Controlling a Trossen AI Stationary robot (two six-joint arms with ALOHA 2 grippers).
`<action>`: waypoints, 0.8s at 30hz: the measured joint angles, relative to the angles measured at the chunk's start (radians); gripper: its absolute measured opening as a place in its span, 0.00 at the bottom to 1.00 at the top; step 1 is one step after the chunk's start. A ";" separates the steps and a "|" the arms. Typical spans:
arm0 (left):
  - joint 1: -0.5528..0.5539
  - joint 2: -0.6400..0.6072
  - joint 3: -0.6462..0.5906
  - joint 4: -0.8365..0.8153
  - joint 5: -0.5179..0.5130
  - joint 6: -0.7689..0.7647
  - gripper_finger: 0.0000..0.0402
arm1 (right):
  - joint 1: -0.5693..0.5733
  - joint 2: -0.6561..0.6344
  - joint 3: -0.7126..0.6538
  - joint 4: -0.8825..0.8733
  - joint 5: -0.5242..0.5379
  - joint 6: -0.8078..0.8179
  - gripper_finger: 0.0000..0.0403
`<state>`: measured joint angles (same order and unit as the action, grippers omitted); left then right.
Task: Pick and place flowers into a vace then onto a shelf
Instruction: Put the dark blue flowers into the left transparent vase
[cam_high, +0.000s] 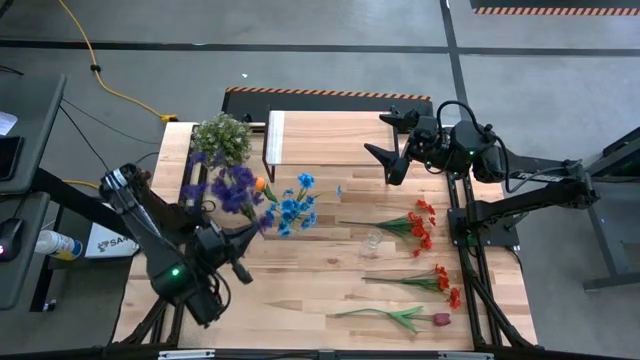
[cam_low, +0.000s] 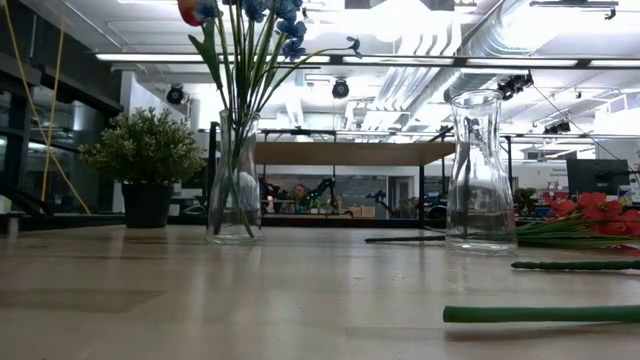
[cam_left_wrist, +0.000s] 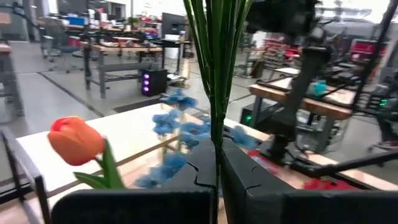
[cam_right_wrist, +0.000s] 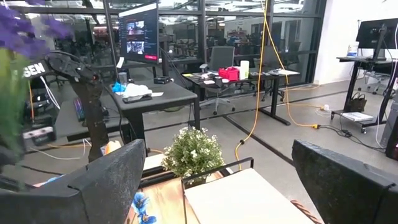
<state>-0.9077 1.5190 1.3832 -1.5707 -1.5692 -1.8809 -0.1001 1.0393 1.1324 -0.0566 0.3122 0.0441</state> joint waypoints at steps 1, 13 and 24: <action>0.007 -0.009 -0.015 0.000 -0.001 -0.013 0.09 | 0.000 0.000 0.000 0.000 0.000 0.000 0.98; 0.037 -0.065 -0.162 0.006 -0.002 -0.101 0.09 | 0.000 0.000 0.000 0.000 0.044 0.000 0.98; 0.047 -0.065 -0.270 0.127 -0.004 -0.114 0.09 | 0.000 0.000 0.000 0.000 0.064 0.000 0.98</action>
<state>-0.8612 1.4540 1.1131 -1.4433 -1.5728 -1.9945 -0.1003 1.0389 1.1324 -0.0563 0.3759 0.0438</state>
